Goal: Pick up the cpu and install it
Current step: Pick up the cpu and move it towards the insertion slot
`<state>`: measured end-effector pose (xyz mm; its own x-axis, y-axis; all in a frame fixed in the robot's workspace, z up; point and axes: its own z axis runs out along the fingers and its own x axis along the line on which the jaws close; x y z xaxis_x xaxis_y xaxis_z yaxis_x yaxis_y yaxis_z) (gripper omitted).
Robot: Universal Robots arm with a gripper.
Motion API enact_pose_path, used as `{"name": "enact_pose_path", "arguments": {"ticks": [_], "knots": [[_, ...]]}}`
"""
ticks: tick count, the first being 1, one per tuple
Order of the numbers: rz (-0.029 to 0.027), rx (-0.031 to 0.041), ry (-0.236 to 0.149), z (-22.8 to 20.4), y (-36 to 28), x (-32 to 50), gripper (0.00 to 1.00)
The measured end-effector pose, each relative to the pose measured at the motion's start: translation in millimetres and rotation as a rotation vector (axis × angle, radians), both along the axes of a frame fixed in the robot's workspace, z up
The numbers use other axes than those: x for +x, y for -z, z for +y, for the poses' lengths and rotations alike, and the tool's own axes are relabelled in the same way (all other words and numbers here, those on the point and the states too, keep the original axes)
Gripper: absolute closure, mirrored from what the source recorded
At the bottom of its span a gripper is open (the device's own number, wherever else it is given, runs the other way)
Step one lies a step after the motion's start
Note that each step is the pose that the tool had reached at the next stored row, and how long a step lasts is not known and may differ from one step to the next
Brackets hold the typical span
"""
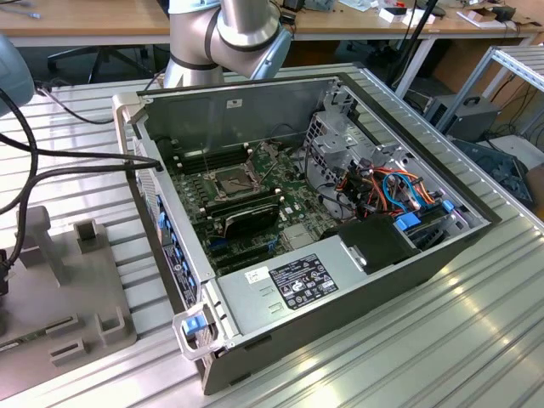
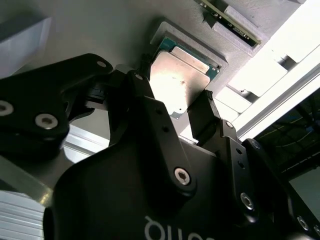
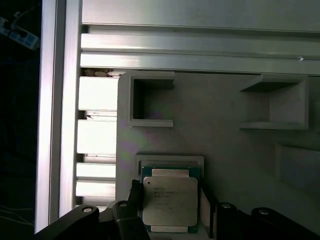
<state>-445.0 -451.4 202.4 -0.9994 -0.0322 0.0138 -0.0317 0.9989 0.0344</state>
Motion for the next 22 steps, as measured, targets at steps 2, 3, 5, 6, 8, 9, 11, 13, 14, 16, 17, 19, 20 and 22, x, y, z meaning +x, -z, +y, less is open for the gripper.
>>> {"name": "enact_pose_path", "arguments": {"ticks": [2,3,5,6,8,9,11,13,14,16,17,19,20,22], "knots": [[0.0000,0.0000,0.000,0.0,-2.4,0.0,0.45],[0.0000,0.0000,0.000,0.0,-3.7,0.0,0.45],[0.0001,-0.0001,0.000,0.0,-7.2,0.0,0.45],[0.0001,-0.0001,0.000,0.0,-9.4,0.0,0.45],[0.0000,0.0000,0.000,0.0,-12.7,0.0,0.45],[-0.0001,0.0000,0.000,0.0,-14.1,0.0,0.45],[-0.0001,0.0000,0.000,0.0,-17.4,0.0,0.45],[-0.0002,0.0000,0.000,0.0,-20.1,0.0,0.45],[-0.0002,0.0000,0.000,0.0,-21.3,0.0,0.45],[-0.0002,-0.0001,0.000,0.0,-23.4,0.0,0.45],[-0.0005,0.0002,0.000,0.0,-23.6,0.1,0.45],[-0.0003,0.0000,0.000,0.0,-23.9,0.0,0.45],[-0.0004,0.0000,0.000,0.0,-23.9,0.0,0.45],[-0.0004,0.0000,0.000,0.0,-24.1,0.0,0.45]]}}
